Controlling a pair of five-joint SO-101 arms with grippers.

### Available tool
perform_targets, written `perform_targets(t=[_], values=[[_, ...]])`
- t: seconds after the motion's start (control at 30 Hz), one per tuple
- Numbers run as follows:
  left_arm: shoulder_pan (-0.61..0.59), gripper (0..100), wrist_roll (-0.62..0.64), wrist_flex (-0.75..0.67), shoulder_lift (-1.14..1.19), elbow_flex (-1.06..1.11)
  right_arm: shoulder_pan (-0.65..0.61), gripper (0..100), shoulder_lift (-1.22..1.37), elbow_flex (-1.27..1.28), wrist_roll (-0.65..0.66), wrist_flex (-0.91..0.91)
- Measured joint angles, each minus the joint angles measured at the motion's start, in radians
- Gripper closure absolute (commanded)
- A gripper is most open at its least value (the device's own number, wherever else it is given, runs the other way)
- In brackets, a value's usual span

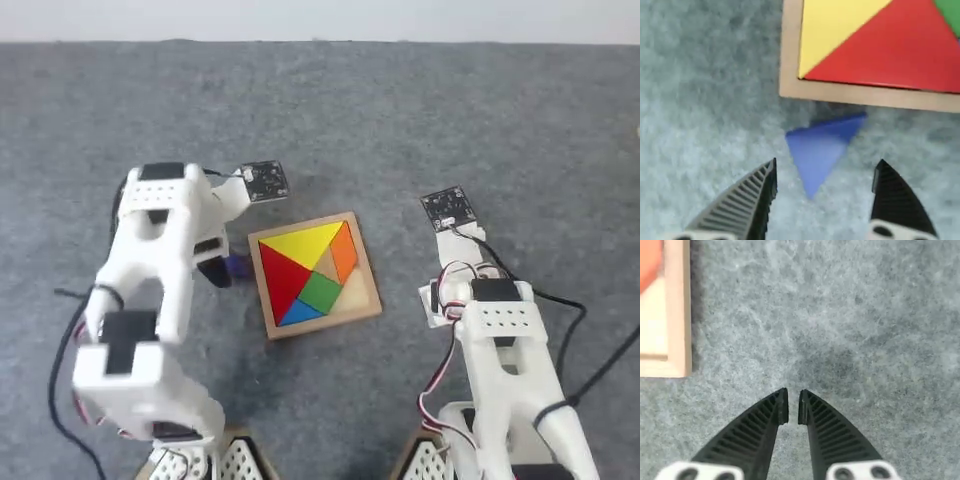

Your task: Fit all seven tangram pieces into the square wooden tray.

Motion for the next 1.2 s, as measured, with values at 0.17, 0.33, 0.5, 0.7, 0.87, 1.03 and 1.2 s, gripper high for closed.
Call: perform_targets(t=[0.17, 0.33, 0.5, 0.7, 0.87, 1.03, 1.2], values=[[0.000, 70, -0.112, 0.081, 0.222, -0.222, 0.000, 94.1, 0.000, 0.000, 0.000, 0.000], [0.006, 71, -0.129, 0.129, 0.327, -0.310, 0.000, 94.1, 0.000, 0.000, 0.000, 0.000], [0.021, 71, -0.130, 0.137, 0.344, -0.310, 0.000, 94.3, 0.000, 0.000, 0.009, 0.000], [0.023, 79, -0.110, 0.137, 0.344, -0.310, 0.000, 94.3, 0.000, 0.000, 0.020, 0.000], [0.023, 86, -0.061, 0.147, 0.344, -0.310, 0.000, 94.3, 0.000, 0.000, 0.023, 0.000], [0.021, 87, 0.003, 0.157, 0.341, -0.325, 0.000, 94.3, 0.000, 0.000, 0.023, 0.000], [0.025, 89, 0.110, 0.183, 0.341, -0.364, 0.000, 94.3, 0.000, 0.000, 0.023, 0.000]])
